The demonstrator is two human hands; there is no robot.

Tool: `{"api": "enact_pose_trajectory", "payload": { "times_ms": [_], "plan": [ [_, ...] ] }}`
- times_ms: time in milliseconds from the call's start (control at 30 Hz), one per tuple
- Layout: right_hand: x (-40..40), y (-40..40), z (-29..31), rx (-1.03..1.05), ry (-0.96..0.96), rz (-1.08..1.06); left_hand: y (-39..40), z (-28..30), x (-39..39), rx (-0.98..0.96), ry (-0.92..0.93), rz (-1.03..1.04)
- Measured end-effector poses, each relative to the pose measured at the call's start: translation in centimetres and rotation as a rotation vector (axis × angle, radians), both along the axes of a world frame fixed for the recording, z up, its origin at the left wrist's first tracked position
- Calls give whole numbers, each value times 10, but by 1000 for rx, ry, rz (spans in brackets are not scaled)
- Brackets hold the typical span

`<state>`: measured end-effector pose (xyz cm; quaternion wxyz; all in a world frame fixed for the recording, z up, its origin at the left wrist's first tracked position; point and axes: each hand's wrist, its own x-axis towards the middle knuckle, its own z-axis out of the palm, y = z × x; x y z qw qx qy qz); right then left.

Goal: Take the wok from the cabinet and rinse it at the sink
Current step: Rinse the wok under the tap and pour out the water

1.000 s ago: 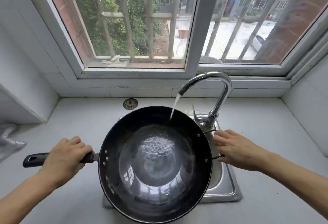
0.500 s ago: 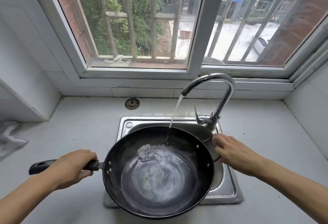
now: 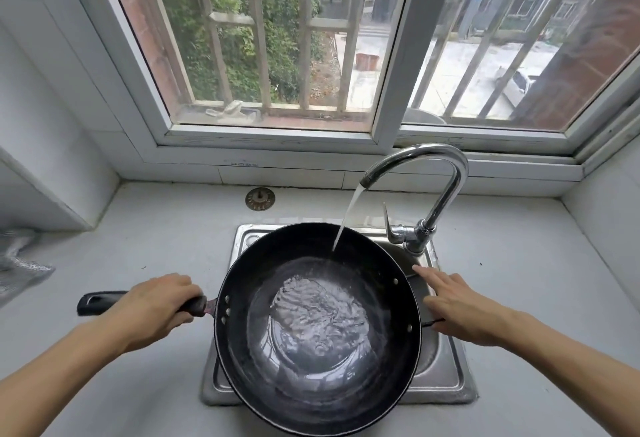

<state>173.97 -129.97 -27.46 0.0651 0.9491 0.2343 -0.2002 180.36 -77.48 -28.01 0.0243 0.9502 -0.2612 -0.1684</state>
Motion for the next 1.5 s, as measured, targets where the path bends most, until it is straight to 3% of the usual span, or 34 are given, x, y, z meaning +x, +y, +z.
{"api": "enact_pose_trajectory", "payload": {
  "times_ms": [300, 767, 1200, 1500],
  "plan": [
    [13, 4, -1, 4, 143, -106, -4, 3, 10, 14, -36, -7],
    [6, 22, 4, 25, -292, -290, -9, 12, 13, -77, -427, -28],
    [7, 29, -13, -74, -302, -414, -27, -6, 26, -36, -468, 31],
    [10, 25, -27, 74, -410, -490, -44, -20, 25, -64, -525, 95]
  ]
}}
